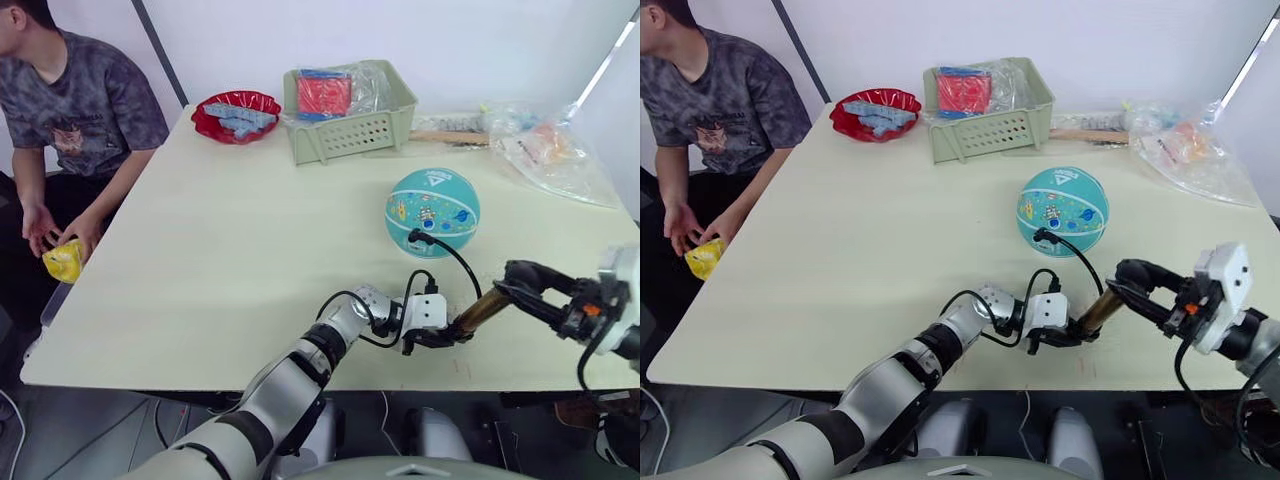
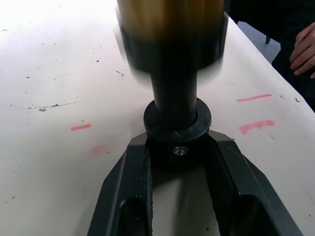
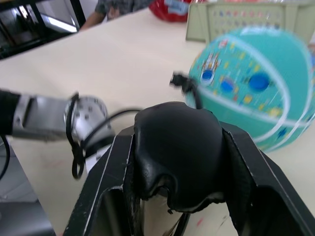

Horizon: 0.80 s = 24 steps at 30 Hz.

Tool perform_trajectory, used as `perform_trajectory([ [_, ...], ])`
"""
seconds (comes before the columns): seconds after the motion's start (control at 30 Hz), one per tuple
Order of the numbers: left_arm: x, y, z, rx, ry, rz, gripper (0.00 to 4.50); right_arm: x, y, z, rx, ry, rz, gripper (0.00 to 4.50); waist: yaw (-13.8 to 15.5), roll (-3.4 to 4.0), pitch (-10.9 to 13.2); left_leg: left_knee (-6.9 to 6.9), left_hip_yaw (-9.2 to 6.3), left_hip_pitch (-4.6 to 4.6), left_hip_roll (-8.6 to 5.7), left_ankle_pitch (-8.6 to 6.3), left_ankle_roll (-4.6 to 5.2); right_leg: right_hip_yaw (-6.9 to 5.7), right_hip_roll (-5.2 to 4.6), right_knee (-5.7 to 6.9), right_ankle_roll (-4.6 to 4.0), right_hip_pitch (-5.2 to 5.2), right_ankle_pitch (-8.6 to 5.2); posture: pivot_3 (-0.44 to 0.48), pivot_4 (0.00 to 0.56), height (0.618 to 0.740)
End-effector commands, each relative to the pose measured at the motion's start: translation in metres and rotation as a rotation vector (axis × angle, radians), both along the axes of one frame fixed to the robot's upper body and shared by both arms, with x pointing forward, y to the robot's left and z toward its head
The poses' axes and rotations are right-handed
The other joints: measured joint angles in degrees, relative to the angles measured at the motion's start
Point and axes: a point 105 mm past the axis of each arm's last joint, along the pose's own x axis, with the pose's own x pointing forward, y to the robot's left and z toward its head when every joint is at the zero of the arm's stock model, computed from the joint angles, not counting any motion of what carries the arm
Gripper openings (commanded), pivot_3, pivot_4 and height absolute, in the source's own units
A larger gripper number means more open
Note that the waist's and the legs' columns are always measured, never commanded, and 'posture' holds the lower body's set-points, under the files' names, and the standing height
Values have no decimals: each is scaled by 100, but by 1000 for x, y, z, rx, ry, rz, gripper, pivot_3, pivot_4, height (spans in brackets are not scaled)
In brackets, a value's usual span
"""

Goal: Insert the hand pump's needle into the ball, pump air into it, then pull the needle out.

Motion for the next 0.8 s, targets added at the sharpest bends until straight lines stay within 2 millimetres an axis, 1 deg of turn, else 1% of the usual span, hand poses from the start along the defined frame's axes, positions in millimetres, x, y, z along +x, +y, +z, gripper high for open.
perform_trajectory([
  [0.03,-17,29,-47,199,97,11,1095,-7,0,47,28,-155,21,1615,2,3,7,1,0,-1,0,0,0,0,-1,0,0,0,0,0,150,738],
  [0.1,-18,29,-47,202,99,9,1095,-8,-3,60,25,-188,18,1615,0,15,19,2,1,-2,0,0,0,1,-2,-1,0,0,0,0,150,738],
  [0.33,-18,29,-47,206,98,6,1095,-13,-13,97,-2,-254,8,1615,11,14,23,4,3,-7,-2,0,1,0,-5,-3,2,-1,1,0,150,738],
  [0.5,-17,30,-47,207,96,5,1095,-14,-16,113,5,-279,7,1615,15,11,28,7,2,-23,-2,1,1,-1,-6,-2,-3,-10,-1,0,150,738],
  [0.6,-16,31,-47,206,95,8,1095,-12,-10,110,10,-267,22,1615,19,15,30,12,2,-41,-5,1,1,0,-9,-2,0,-26,2,0,150,738],
  [0.8,-16,31,-46,205,95,10,1095,-10,-2,79,-31,-172,40,1615,27,12,29,14,0,-50,-10,1,1,-1,-11,0,2,-34,3,0,150,738],
])
